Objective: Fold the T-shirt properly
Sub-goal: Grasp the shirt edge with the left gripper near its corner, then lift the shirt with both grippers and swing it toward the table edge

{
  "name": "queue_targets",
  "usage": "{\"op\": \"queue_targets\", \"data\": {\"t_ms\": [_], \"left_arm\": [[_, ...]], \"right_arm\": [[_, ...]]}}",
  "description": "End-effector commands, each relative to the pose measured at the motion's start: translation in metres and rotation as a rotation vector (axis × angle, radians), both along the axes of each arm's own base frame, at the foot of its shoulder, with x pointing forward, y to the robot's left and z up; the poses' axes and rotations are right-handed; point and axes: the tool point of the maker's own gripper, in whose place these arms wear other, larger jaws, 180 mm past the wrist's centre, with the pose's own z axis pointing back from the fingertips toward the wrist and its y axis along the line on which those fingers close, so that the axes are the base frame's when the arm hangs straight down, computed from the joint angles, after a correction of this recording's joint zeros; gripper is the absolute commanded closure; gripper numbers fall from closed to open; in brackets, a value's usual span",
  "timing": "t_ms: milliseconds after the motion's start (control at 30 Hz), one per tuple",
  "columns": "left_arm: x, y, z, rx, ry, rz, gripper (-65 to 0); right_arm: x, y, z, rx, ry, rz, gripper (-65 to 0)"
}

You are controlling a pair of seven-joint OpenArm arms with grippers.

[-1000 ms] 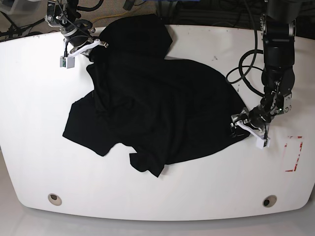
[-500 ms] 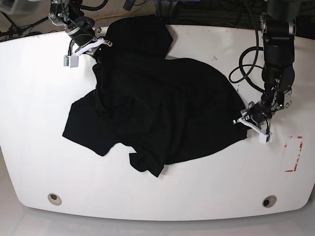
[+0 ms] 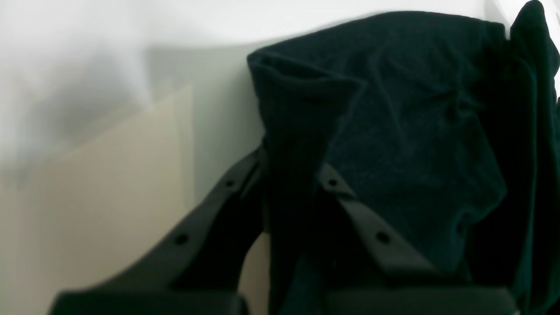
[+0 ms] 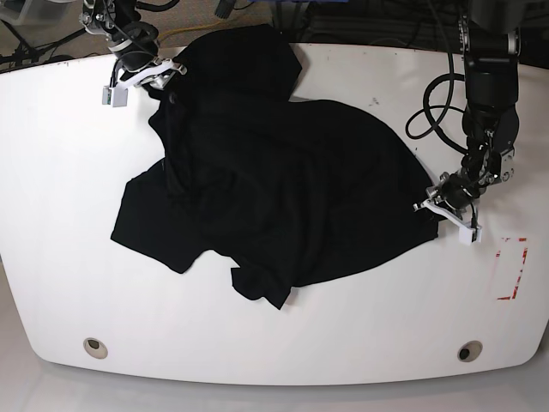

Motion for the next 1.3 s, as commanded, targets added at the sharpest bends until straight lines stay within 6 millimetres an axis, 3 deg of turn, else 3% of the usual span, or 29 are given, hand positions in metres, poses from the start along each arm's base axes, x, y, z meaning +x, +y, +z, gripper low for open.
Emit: {"op": "queue_targets", "data": {"t_ms": [0,300,400,500,600,767,900,1000,1267], "left_arm": [[-0.008,0.010,-0.008,0.045,0.048,0.000,-0.1],[-0.016,0.009,-0.015,0.044,0.066,-0.003,0.0],[-0.017,0.009,-0.016,0.044,0.069,-0.003,0.0],[-0.017,0.009,-0.015,0.043,0.066,-0.002,0.0],[-0.017,0.015,-0.005,0.055,0.036,-0.002,0.0],[-0.024,0.030,0.036,0.078,-0.083,0.031,0.0],[-0.029,0.015,0.072,0.107,-0.157,-0.030,0.0],[-0.041,0.016,0.098,0.144,-0.212,-0.042,0.0],[-0.061,-0.033,0.172,0.209,-0.396,-0.168,0.0]], "right_arm": [[-0.001,0.003,0.006,0.014,-0.019,0.007,-36.5],[-0.026,0.022,-0.021,0.065,0.080,0.025,-35.5],[-0.027,0.019,-0.030,0.071,0.097,0.010,-23.1],[-0.020,0.018,-0.029,0.069,0.086,0.012,-1.6],[-0.016,0.017,-0.022,0.060,0.065,0.019,0.0],[-0.017,0.002,0.005,-0.005,0.012,0.017,0.0],[-0.015,-0.002,0.025,-0.041,-0.031,0.030,0.0],[-0.011,-0.010,0.035,-0.068,-0.060,0.025,0.0],[0.033,-0.029,0.060,-0.146,-0.180,0.066,0.0]]}}
